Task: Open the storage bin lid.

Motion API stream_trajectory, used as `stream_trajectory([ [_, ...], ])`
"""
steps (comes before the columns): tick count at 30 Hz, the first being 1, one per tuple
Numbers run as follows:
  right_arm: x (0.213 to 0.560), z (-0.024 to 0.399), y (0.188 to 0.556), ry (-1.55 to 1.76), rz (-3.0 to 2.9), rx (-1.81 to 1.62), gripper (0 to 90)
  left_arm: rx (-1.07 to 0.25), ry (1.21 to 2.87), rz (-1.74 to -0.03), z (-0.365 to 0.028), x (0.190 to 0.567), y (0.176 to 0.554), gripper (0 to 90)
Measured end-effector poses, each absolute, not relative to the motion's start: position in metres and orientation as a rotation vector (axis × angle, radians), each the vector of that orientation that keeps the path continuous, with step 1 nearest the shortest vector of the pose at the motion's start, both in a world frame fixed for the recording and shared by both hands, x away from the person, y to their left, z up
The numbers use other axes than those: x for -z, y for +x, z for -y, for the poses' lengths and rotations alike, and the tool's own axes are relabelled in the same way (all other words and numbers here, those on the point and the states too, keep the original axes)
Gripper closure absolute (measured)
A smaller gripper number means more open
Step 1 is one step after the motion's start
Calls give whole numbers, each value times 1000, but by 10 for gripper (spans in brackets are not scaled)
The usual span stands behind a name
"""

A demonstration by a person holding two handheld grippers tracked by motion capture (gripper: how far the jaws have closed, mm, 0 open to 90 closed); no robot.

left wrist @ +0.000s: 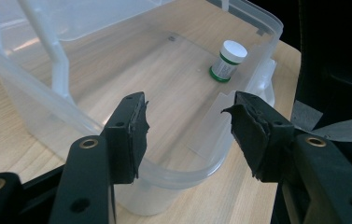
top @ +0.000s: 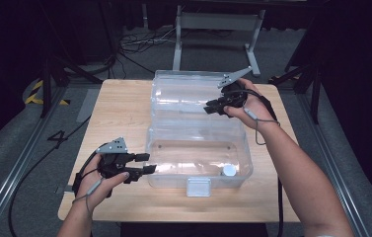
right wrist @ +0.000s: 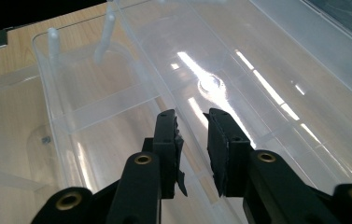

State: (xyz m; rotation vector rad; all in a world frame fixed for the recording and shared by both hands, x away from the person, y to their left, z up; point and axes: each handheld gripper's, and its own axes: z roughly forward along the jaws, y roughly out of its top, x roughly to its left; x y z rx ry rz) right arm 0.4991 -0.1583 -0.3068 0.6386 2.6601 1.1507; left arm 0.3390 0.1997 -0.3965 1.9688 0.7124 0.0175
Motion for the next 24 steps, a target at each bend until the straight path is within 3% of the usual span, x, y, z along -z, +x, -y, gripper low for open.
stream_trajectory([
  [24, 309, 160, 499, 641, -2648, -1184, 742, 83, 2055, -584, -159, 408, 334, 473],
])
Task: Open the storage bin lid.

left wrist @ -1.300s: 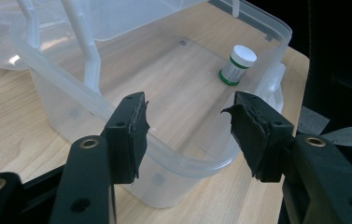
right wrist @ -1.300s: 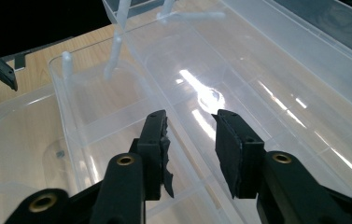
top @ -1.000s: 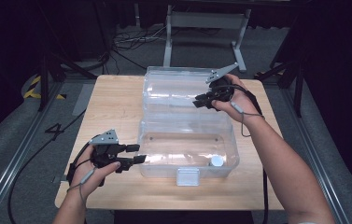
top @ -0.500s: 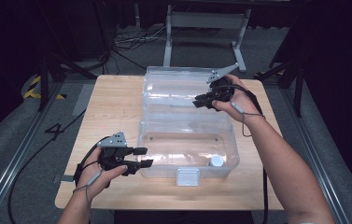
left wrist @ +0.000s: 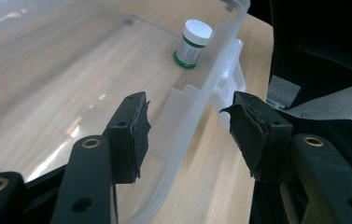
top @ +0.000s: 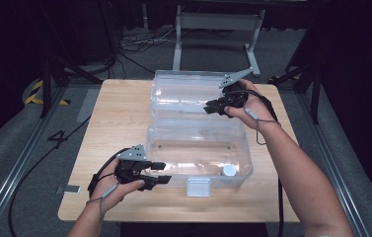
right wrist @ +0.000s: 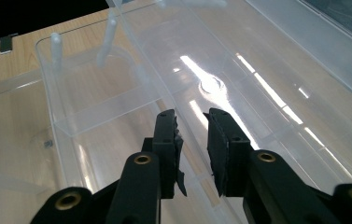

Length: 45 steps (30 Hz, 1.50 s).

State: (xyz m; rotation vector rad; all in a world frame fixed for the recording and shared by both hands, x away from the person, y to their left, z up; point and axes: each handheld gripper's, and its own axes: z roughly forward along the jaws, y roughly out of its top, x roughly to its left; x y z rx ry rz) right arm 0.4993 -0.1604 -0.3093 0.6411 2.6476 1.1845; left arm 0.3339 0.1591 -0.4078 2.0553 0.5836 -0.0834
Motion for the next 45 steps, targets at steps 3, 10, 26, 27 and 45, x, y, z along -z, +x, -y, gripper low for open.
stream_trajectory([
  [3, 310, 160, 499, 639, -2647, -1189, 742, 84, 2077, -577, -156, 410, 334, 473],
  [10, 310, 160, 499, 635, -2644, -1195, 743, 93, 2135, -552, -149, 417, 336, 521],
  [26, 311, 160, 498, 637, -2635, -1197, 744, 53, 2174, -505, -146, 420, 337, 705],
  [27, 311, 160, 498, 638, -2634, -1198, 745, 58, 2176, -506, -146, 420, 337, 706],
  [45, 314, 161, 487, 661, -2582, -1242, 769, 90, 2158, -530, -147, 421, 338, 710],
])
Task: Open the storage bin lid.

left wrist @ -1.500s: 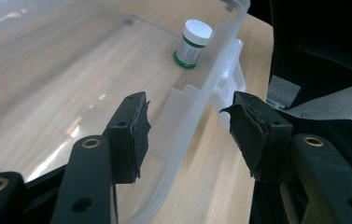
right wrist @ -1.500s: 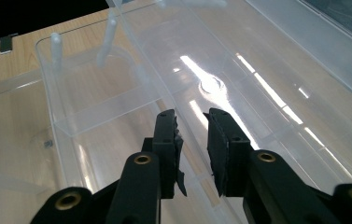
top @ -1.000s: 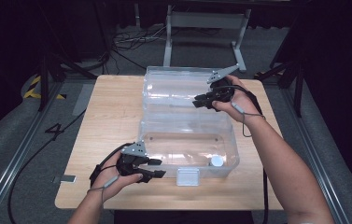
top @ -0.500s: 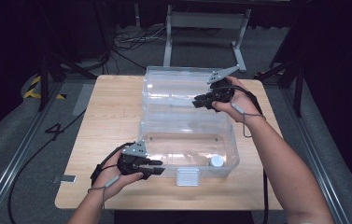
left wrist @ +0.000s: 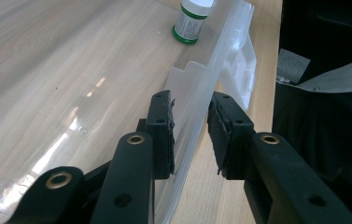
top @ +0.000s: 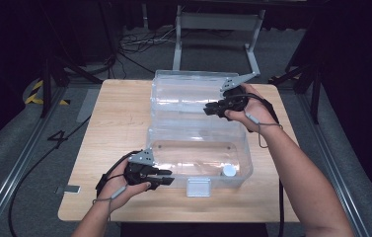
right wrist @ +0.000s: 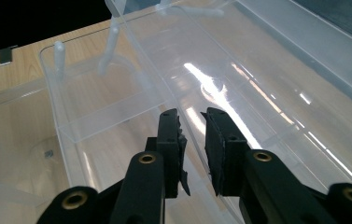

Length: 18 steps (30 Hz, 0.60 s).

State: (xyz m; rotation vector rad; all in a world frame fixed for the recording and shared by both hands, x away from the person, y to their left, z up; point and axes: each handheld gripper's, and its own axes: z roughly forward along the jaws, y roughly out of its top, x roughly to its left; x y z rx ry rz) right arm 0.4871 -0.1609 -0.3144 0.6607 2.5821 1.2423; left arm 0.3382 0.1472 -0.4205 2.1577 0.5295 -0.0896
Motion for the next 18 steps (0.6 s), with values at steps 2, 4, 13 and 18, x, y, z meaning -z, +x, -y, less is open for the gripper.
stream_trajectory([
  [2, 316, 161, 485, 658, -2567, -1247, 773, 91, 2157, -531, -147, 421, 338, 709],
  [4, 316, 162, 484, 655, -2560, -1254, 775, 92, 2156, -532, -147, 421, 338, 709],
  [13, 315, 161, 478, 635, -2546, -1252, 781, 100, 2150, -536, -148, 421, 339, 709],
  [18, 314, 162, 474, 633, -2549, -1253, 783, 99, 2145, -536, -148, 421, 339, 709],
])
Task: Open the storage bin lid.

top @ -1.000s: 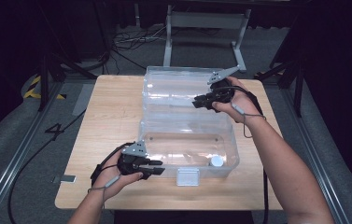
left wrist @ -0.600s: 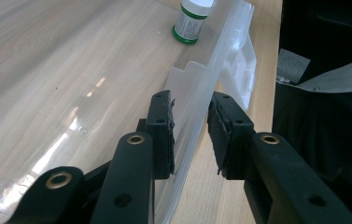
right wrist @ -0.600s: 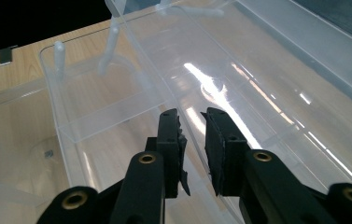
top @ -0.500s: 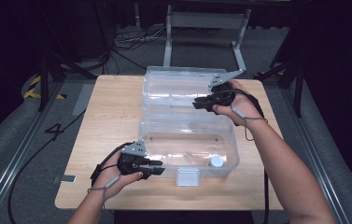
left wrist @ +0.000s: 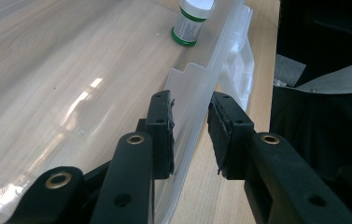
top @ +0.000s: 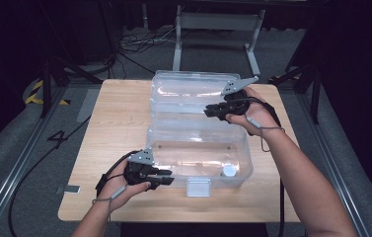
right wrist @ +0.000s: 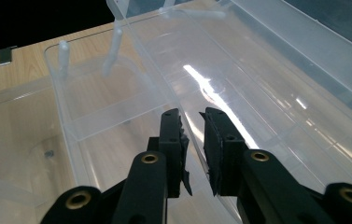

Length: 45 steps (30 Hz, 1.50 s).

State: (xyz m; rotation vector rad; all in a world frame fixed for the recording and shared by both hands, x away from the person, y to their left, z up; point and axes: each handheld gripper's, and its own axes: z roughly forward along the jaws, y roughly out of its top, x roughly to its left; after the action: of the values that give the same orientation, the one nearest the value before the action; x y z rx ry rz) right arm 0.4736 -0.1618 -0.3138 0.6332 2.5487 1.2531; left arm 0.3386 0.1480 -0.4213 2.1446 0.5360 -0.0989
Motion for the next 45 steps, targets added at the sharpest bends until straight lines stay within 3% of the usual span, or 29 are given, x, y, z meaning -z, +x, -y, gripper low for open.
stream_trajectory([
  [45, 306, 167, 428, 545, -2578, -1278, 806, 124, 2115, -552, -150, 422, 339, 707],
])
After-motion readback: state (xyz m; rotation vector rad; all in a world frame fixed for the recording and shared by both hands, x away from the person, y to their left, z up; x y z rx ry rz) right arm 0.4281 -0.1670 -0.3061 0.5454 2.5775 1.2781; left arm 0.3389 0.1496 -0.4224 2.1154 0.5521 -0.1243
